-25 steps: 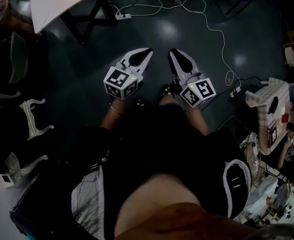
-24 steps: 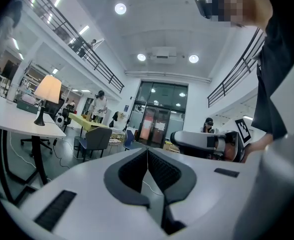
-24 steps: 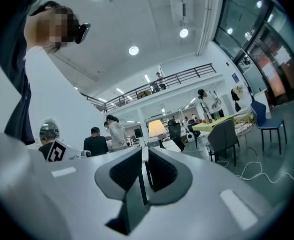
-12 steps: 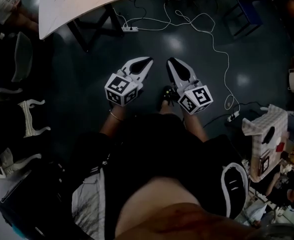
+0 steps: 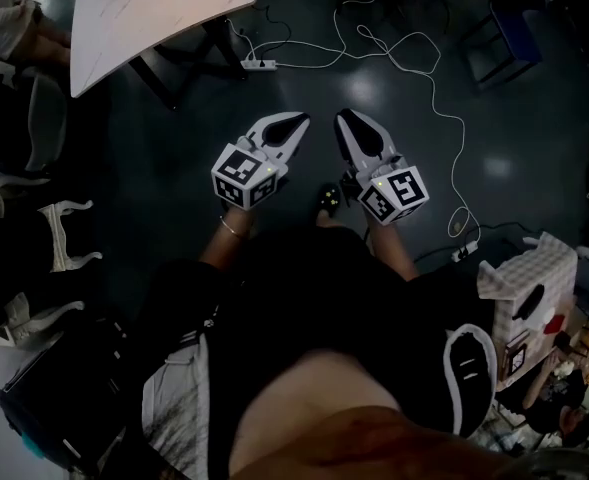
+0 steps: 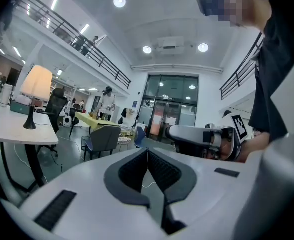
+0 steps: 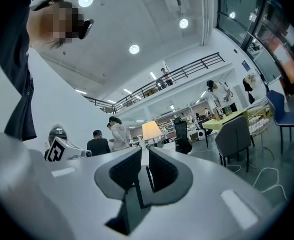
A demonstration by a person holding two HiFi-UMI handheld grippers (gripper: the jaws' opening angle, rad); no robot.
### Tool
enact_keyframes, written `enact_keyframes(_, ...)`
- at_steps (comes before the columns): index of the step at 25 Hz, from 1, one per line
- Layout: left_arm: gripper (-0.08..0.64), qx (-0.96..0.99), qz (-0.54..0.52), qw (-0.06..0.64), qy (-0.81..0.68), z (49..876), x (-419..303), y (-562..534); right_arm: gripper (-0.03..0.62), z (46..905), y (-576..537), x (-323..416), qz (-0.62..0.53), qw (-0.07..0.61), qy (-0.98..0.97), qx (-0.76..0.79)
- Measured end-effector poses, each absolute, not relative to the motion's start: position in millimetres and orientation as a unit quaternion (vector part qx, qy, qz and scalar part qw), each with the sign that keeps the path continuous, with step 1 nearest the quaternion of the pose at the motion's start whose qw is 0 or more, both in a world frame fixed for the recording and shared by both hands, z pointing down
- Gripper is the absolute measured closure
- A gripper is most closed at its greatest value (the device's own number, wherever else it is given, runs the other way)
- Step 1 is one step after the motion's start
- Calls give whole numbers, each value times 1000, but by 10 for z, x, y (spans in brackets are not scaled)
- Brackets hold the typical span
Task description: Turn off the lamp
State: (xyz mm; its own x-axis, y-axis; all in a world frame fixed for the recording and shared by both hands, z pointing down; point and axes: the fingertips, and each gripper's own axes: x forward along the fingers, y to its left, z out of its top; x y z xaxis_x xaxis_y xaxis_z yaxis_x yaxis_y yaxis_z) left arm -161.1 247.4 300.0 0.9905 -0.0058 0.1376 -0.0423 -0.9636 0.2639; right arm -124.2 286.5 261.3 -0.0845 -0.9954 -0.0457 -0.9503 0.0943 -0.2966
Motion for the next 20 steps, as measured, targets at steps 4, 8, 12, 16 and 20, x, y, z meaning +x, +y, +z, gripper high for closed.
enact_keyframes(4, 554, 988, 59, 137, -26, 2934, -1173, 2436, 575, 2605, 2830, -773, -100, 121, 737, -658)
enact_keyframes(8, 554, 988, 62, 131, -43, 2930, -848, 2359, 574, 2548, 2758, -404, -93, 124, 747, -647)
enact_keyframes(12, 554, 988, 64, 129, -58, 2941, -538, 2324, 574, 2525, 2764, -97, -92, 127, 755, -637)
enact_keyframes(16, 554, 988, 77, 118, -65, 2983, -284, 2341, 572, 2617, 2834, 216, -98, 135, 754, -636)
enact_keyframes(20, 554, 986, 83, 121, -73, 3023, -179, 2325, 572, 2707, 2832, 398, -115, 144, 748, -637)
